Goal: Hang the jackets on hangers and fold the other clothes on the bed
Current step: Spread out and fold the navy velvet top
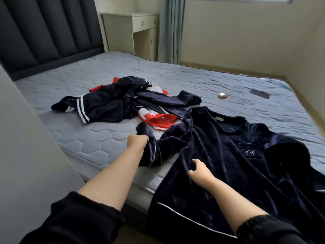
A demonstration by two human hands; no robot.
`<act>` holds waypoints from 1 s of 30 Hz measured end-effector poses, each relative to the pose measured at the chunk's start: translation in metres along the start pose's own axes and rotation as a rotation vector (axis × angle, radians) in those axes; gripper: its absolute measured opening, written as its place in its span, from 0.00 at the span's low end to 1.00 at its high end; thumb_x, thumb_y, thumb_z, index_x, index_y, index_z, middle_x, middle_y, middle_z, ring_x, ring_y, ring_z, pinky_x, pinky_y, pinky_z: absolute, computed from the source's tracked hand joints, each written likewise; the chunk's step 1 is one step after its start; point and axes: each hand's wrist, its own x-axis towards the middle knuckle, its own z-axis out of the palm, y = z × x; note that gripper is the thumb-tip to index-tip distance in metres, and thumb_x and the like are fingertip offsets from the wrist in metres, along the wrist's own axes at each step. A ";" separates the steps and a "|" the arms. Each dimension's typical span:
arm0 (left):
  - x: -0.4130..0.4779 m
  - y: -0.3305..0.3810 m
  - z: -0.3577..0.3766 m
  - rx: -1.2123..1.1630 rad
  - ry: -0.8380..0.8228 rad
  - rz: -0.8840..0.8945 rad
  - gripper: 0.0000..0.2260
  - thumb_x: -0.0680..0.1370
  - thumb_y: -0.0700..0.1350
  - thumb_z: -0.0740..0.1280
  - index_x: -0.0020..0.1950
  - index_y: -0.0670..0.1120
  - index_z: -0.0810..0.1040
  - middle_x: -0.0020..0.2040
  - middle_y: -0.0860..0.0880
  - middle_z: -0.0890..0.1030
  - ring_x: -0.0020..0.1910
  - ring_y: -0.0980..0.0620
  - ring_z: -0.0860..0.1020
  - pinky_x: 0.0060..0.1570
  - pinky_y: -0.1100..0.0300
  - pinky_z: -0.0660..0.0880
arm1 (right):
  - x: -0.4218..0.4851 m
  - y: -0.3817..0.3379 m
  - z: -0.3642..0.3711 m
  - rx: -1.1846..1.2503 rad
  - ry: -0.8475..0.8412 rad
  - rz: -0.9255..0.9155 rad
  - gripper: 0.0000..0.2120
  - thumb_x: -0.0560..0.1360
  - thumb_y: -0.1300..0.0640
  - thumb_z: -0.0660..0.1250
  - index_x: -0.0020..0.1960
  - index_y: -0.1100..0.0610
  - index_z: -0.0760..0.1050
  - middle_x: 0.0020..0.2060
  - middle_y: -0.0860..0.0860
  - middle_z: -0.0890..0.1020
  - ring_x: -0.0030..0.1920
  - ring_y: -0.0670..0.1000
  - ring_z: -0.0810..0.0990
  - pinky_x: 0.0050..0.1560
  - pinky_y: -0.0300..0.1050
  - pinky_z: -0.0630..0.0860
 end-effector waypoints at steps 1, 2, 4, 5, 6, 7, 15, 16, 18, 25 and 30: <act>-0.010 0.018 0.005 0.024 0.001 0.149 0.13 0.71 0.36 0.67 0.54 0.40 0.79 0.48 0.41 0.80 0.49 0.44 0.78 0.47 0.56 0.73 | 0.002 0.002 -0.009 0.032 0.042 0.003 0.29 0.76 0.59 0.62 0.76 0.56 0.59 0.71 0.55 0.67 0.65 0.53 0.72 0.55 0.37 0.67; -0.024 0.037 0.010 0.068 -0.015 0.298 0.11 0.71 0.36 0.66 0.52 0.41 0.79 0.47 0.41 0.81 0.48 0.44 0.79 0.47 0.56 0.73 | 0.004 0.003 -0.018 0.116 0.084 0.008 0.29 0.76 0.60 0.63 0.75 0.55 0.60 0.70 0.55 0.68 0.64 0.53 0.73 0.53 0.38 0.68; -0.052 0.068 0.018 0.154 -0.151 0.576 0.07 0.70 0.36 0.67 0.47 0.41 0.80 0.42 0.43 0.80 0.44 0.46 0.77 0.45 0.57 0.72 | 0.005 0.001 -0.042 0.437 0.118 0.006 0.29 0.75 0.65 0.63 0.74 0.52 0.61 0.70 0.55 0.68 0.61 0.53 0.75 0.51 0.42 0.71; -0.063 0.079 0.021 0.186 -0.280 0.675 0.05 0.70 0.36 0.68 0.45 0.40 0.79 0.40 0.45 0.80 0.42 0.48 0.76 0.44 0.58 0.72 | 0.005 -0.001 -0.056 0.608 0.105 -0.005 0.30 0.76 0.67 0.63 0.75 0.50 0.60 0.71 0.55 0.67 0.60 0.53 0.75 0.52 0.46 0.72; -0.076 0.087 0.023 0.211 -0.430 0.743 0.05 0.70 0.36 0.69 0.45 0.40 0.79 0.39 0.47 0.79 0.40 0.51 0.76 0.44 0.58 0.73 | 0.003 -0.004 -0.068 0.771 0.075 -0.018 0.30 0.77 0.67 0.62 0.75 0.49 0.60 0.70 0.55 0.67 0.58 0.54 0.76 0.53 0.50 0.74; -0.087 0.093 0.024 0.237 -0.572 0.790 0.06 0.70 0.36 0.70 0.46 0.40 0.80 0.39 0.48 0.79 0.40 0.52 0.76 0.45 0.57 0.74 | -0.003 -0.008 -0.080 0.927 0.023 -0.030 0.27 0.79 0.63 0.62 0.74 0.49 0.60 0.67 0.56 0.69 0.55 0.55 0.77 0.52 0.54 0.75; -0.140 0.080 0.026 0.593 -1.320 0.775 0.19 0.74 0.34 0.70 0.59 0.53 0.75 0.56 0.50 0.79 0.53 0.57 0.77 0.59 0.61 0.73 | -0.043 -0.014 -0.126 0.989 -0.282 0.002 0.14 0.80 0.56 0.56 0.54 0.58 0.78 0.38 0.55 0.84 0.33 0.51 0.83 0.32 0.41 0.80; -0.136 0.073 0.025 0.611 -1.411 0.656 0.18 0.76 0.34 0.68 0.61 0.52 0.75 0.58 0.48 0.79 0.55 0.56 0.78 0.61 0.58 0.72 | -0.043 -0.010 -0.128 0.927 -0.238 0.001 0.13 0.79 0.63 0.55 0.55 0.58 0.77 0.34 0.55 0.84 0.30 0.49 0.82 0.30 0.38 0.79; -0.120 0.056 0.025 0.534 -1.345 0.475 0.11 0.79 0.36 0.63 0.58 0.47 0.78 0.55 0.47 0.82 0.51 0.54 0.81 0.55 0.59 0.76 | -0.045 0.003 -0.133 0.903 -0.125 0.016 0.18 0.76 0.70 0.52 0.54 0.56 0.77 0.28 0.54 0.82 0.23 0.47 0.78 0.25 0.34 0.75; -0.094 -0.038 0.060 0.288 -0.930 -0.081 0.09 0.83 0.42 0.53 0.57 0.44 0.72 0.54 0.45 0.78 0.51 0.47 0.79 0.49 0.57 0.72 | -0.063 0.124 -0.121 0.886 0.265 0.340 0.09 0.78 0.61 0.58 0.43 0.61 0.75 0.23 0.53 0.79 0.26 0.51 0.78 0.29 0.37 0.75; -0.116 -0.078 0.112 0.088 -0.847 -0.213 0.16 0.82 0.43 0.57 0.68 0.40 0.68 0.67 0.42 0.72 0.65 0.44 0.73 0.62 0.52 0.69 | -0.072 0.195 -0.075 0.661 0.323 0.527 0.23 0.69 0.43 0.73 0.50 0.63 0.80 0.45 0.60 0.83 0.46 0.60 0.81 0.52 0.53 0.78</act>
